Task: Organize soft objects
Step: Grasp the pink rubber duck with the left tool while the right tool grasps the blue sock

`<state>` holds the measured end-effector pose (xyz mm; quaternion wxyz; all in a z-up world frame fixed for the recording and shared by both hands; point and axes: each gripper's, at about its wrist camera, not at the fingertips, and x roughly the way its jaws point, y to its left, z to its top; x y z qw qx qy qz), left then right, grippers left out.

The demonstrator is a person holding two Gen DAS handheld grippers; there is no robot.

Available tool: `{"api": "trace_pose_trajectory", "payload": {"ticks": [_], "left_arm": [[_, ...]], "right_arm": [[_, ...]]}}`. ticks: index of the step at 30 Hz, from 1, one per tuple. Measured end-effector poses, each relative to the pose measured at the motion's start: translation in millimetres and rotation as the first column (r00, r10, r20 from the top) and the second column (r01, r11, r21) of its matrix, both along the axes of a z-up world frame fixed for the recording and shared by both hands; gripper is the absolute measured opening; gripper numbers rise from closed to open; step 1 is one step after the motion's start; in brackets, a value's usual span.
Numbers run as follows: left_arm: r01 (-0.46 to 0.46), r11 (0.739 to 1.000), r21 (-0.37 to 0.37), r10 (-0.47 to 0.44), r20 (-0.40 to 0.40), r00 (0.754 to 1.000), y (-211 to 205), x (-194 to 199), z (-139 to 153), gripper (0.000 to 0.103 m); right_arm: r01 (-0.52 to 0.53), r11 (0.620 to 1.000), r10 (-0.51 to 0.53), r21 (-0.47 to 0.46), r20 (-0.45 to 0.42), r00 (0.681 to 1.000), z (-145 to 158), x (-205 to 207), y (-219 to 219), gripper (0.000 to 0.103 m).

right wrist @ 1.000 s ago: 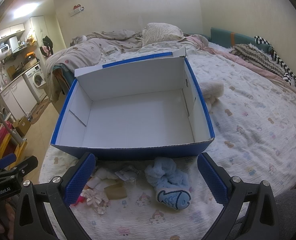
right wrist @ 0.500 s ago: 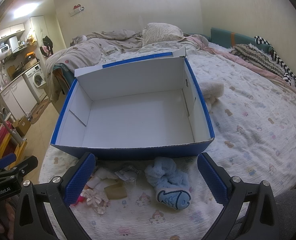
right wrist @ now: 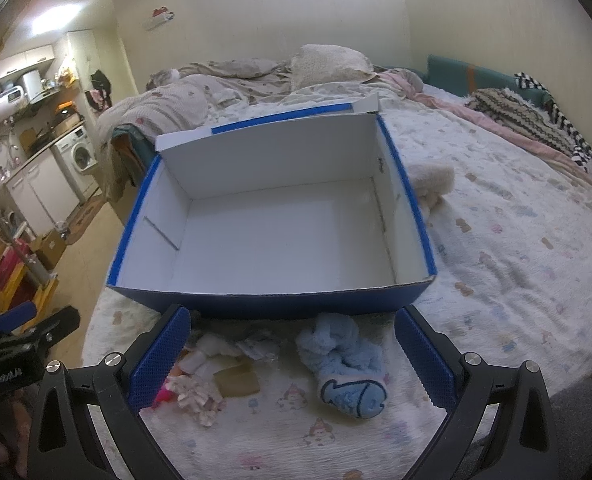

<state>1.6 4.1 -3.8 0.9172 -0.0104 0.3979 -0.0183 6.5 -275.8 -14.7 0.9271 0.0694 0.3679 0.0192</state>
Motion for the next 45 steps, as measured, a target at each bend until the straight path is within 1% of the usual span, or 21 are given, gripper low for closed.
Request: {"api": "trace_pose_trajectory", "payload": {"ticks": [8, 13, 17, 20, 21, 23, 25, 26, 27, 28, 29, 31, 35, 37, 38, 39, 40, 41, 42, 43, 45], "left_arm": [[0.006, 1.0, -0.006, -0.006, -0.013, 1.0, 2.7, 4.2, 8.2, 0.103], [-0.021, 1.0, 0.015, 0.022, -0.064, 0.998, 10.6, 16.9, 6.5, 0.103], [-0.036, 0.999, 0.025, 0.04, -0.145, 0.989, 12.7, 29.0, -6.4, 0.103], [-0.041, 0.999, 0.015, 0.043, -0.24, 0.97, 11.7, 39.2, -23.2, 0.101], [-0.044, 0.999, 0.009, 0.045, -0.273, 0.961, 11.7, 42.9, -29.2, 0.1], [-0.051, 0.999, -0.003, 0.048, -0.319, 0.947, 11.7, 48.1, -39.4, 0.092], [-0.073, 0.997, -0.033, 0.056, -0.364, 0.93, 16.0, 53.3, -51.1, 0.09], [-0.088, 0.995, -0.046, 0.063, -0.388, 0.92, 17.8, 55.1, -57.1, 0.082], [-0.103, 0.993, -0.06, 0.069, -0.416, 0.907, 19.9, 57.3, -63.9, 0.078], [-0.116, 0.99, -0.081, 0.067, -0.456, 0.887, 22.1, 59.5, -72.7, 0.071], [-0.123, 0.987, -0.098, 0.061, -0.486, 0.872, 23.2, 60.7, -80.2, 0.067], [-0.135, 0.984, -0.119, 0.05, -0.541, 0.84, 22.5, 59.4, -94.2, 0.066], [-0.128, 0.979, -0.156, 0.01, -0.597, 0.802, 16.1, 51.9, -110.7, 0.066], [-0.12, 0.979, -0.165, -0.011, -0.629, 0.778, 10.5, 49.8, -120.2, 0.066], [-0.116, 0.98, -0.164, -0.015, -0.638, 0.77, 8.5, 49.4, -123.9, 0.063], [-0.113, 0.981, -0.16, -0.017, -0.645, 0.764, 6.9, 49.3, -127.1, 0.058], [-0.109, 0.981, -0.163, -0.024, -0.649, 0.761, 5.8, 49.6, -131.4, 0.043], [-0.107, 0.979, -0.174, -0.033, -0.653, 0.757, 5.6, 49.7, -133.3, 0.04], [-0.101, 0.981, -0.167, -0.033, -0.65, 0.759, 4.6, 49.0, -132.7, 0.04], [-0.086, 0.984, -0.158, -0.037, -0.647, 0.762, 3.1, 48.9, -132.7, 0.037], [-0.056, 0.989, -0.135, -0.041, -0.624, 0.78, -0.2, 46.7, -128.7, 0.037]], "right_arm": [[-0.029, 0.999, 0.03, 0.041, -0.023, 0.999, 16.7, 6.1, -7.6, 0.103], [-0.061, 0.997, 0.063, 0.044, -0.056, 0.996, 24.7, 16.1, -16.6, 0.103], [-0.076, 0.997, 0.077, 0.02, -0.102, 0.992, 16.2, 27.2, -23.2, 0.103], [-0.052, 0.997, 0.059, 0.052, -0.141, 0.988, 1.0, 33.5, -31.0, 0.103], [-0.04, 0.997, 0.05, 0.063, -0.155, 0.987, -4.9, 34.8, -33.1, 0.103], [-0.019, 0.996, 0.033, 0.082, -0.183, 0.983, -17.9, 36.3, -37.8, 0.103], [0.003, 0.995, 0.019, 0.098, -0.218, 0.976, -28.4, 37.3, -41.7, 0.103], [0.012, 0.995, 0.011, 0.098, -0.235, 0.972, -31.7, 38.4, -42.9, 0.103], [0.017, 0.995, 0.007, 0.097, -0.243, 0.97, -33.7, 39.0, -43.4, 0.103], [0.017, 0.995, 0.007, 0.097, -0.245, 0.97, -34.5, 39.0, -43.3, 0.103], [0.016, 0.995, 0.008, 0.097, -0.244, 0.97, -34.4, 38.9, -42.6, 0.103], [0.011, 0.996, 0.011, 0.091, -0.244, 0.97, -35.3, 39.3, -42.0, 0.103], [-0.002, 0.998, 0.019, 0.065, -0.256, 0.967, -37.2, 41.0, -35.6, 0.103], [-0.005, 0.998, 0.02, 0.061, -0.258, 0.966, -38.1, 42.0, -33.8, 0.103], [-0.003, 0.998, 0.019, 0.064, -0.259, 0.966, -38.3, 42.1, -34.2, 0.103], [0.0, 0.997, 0.018, 0.073, -0.26, 0.965, -38.5, 42.7, -35.6, 0.103], [0.006, 0.996, 0.017, 0.085, -0.263, 0.965, -38.9, 43.7, -37.5, 0.103], [0.017, 0.995, 0.012, 0.103, -0.27, 0.963, -40.1, 45.0, -41.4, 0.103], [0.028, 0.993, 0.006, 0.118, -0.278, 0.961, -41.4, 46.4, -45.3, 0.103], [0.043, 0.99, -0.002, 0.137, -0.29, 0.957, -43.4, 47.7, -49.8, 0.103], [0.081, 0.978, -0.014, 0.193, -0.326, 0.945, -49.9, 50.7, -61.5, 0.103]]}}
